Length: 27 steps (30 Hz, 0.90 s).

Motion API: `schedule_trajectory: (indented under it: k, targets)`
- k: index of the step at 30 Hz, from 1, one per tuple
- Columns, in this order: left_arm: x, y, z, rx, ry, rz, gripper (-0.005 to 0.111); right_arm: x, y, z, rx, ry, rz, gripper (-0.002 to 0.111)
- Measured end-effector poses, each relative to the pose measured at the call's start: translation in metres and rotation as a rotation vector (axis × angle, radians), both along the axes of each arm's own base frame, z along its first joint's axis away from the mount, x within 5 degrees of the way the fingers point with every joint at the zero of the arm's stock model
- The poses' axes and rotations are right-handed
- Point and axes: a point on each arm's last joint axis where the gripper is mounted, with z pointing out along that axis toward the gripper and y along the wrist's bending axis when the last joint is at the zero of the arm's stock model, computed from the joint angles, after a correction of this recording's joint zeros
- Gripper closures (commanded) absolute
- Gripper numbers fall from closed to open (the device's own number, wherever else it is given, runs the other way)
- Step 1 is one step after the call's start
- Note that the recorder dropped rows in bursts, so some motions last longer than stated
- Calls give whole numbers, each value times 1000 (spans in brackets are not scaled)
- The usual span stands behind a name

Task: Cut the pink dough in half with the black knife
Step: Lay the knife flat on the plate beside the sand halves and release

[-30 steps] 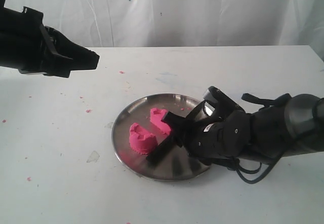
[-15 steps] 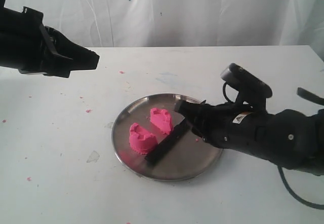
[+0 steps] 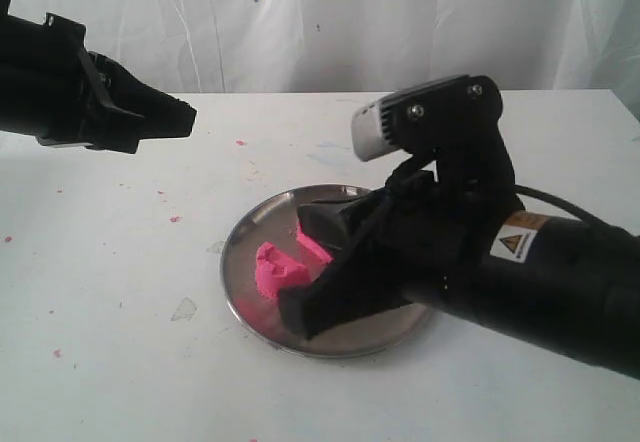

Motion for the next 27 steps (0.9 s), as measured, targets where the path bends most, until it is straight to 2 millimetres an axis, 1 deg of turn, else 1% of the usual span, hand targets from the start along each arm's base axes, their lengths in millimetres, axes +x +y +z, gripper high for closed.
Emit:
schedule_trajectory:
  k: [5,11,15,24,27]
  targets:
    - [0,0,0,0,0,0,107,-23,10,8,-23,-81,139,108]
    - [0,0,0,0,0,0,107,-40,17,4,-55,-65,239,108]
    - [0,0,0,0,0,0,107,-43,17,1,-77,-45,262,108]
    - [0,0,0,2,0,0,107,-44,17,0,-80,-42,264,108]
    - [0,0,0,2,0,0,107,-45,14,5,-68,-47,265,108]
